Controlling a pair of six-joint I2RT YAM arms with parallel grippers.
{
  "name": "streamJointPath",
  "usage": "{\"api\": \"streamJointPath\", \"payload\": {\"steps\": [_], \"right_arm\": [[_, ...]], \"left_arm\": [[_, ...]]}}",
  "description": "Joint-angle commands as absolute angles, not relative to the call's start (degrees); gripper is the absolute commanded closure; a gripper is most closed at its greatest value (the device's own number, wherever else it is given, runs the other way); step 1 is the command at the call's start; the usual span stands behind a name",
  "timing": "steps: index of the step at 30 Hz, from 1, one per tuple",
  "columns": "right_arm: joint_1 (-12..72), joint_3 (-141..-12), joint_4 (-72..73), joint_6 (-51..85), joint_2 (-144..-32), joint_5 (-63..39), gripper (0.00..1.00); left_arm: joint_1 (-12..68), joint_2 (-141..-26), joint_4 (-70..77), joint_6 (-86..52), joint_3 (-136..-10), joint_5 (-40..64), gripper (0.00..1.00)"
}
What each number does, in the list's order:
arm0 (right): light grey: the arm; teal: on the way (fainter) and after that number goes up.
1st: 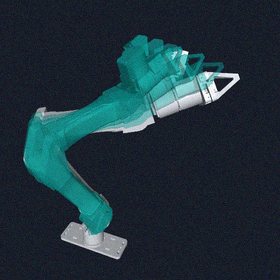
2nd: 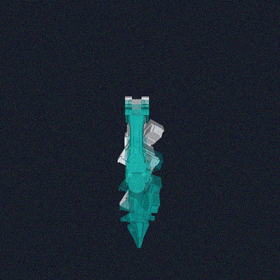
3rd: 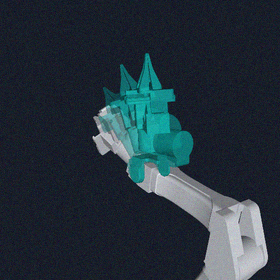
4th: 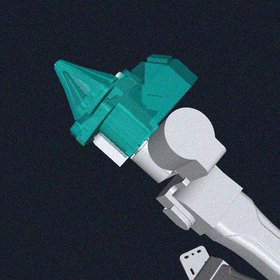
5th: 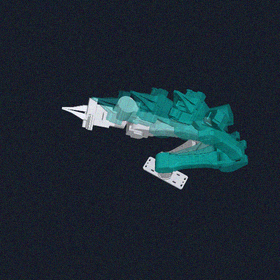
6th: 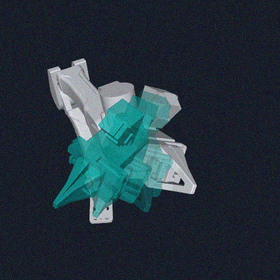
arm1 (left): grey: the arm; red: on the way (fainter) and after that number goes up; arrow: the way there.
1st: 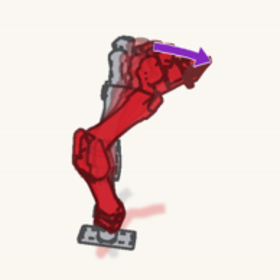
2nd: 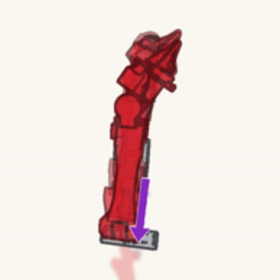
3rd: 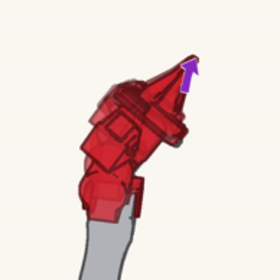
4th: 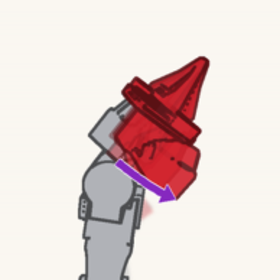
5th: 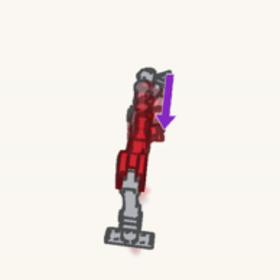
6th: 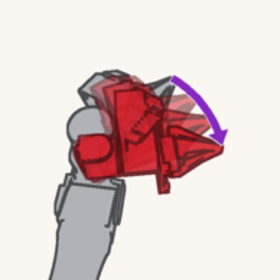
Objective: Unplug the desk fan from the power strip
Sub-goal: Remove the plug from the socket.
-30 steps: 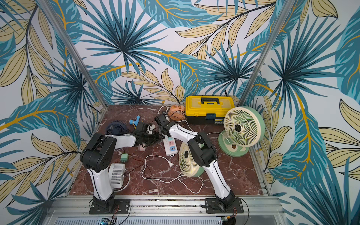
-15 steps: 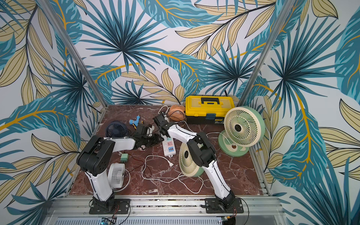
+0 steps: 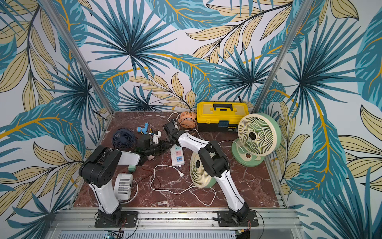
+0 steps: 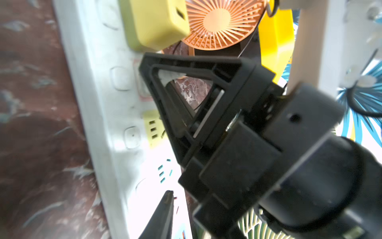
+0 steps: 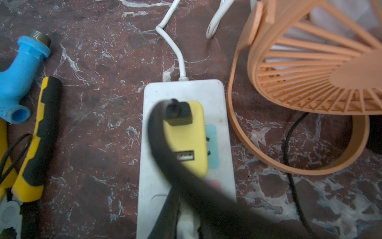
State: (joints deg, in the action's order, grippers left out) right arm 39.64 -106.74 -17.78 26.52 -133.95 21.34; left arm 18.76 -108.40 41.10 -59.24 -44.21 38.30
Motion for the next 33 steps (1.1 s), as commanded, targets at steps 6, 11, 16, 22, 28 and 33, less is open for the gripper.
{"api": "streamJointPath", "payload": {"steps": [6,11,16,22,28,33], "right_arm": [[39.6,-104.5,-17.2,27.9,-133.6,19.4,0.9],[39.6,-104.6,-17.0,27.8,-133.6,19.2,0.91],[41.3,-106.4,-19.0,24.9,-133.8,24.3,0.93],[39.8,-102.5,-14.7,28.4,-132.4,17.8,0.95],[39.9,-102.7,-14.6,29.6,-131.9,18.8,0.96],[40.6,-101.9,-14.0,29.7,-131.2,18.9,0.96]], "left_arm": [[19.5,-113.4,41.4,-59.1,-46.8,38.2,0.8],[20.0,-113.5,30.3,-54.0,-49.0,35.4,0.8],[21.2,-113.9,14.6,-46.7,-54.0,31.4,0.8],[21.5,-113.8,7.9,-43.9,-55.9,28.4,0.79],[21.5,-113.8,4.5,-42.8,-56.6,26.3,0.79],[21.5,-114.2,3.8,-42.8,-57.2,25.8,0.79]]}}
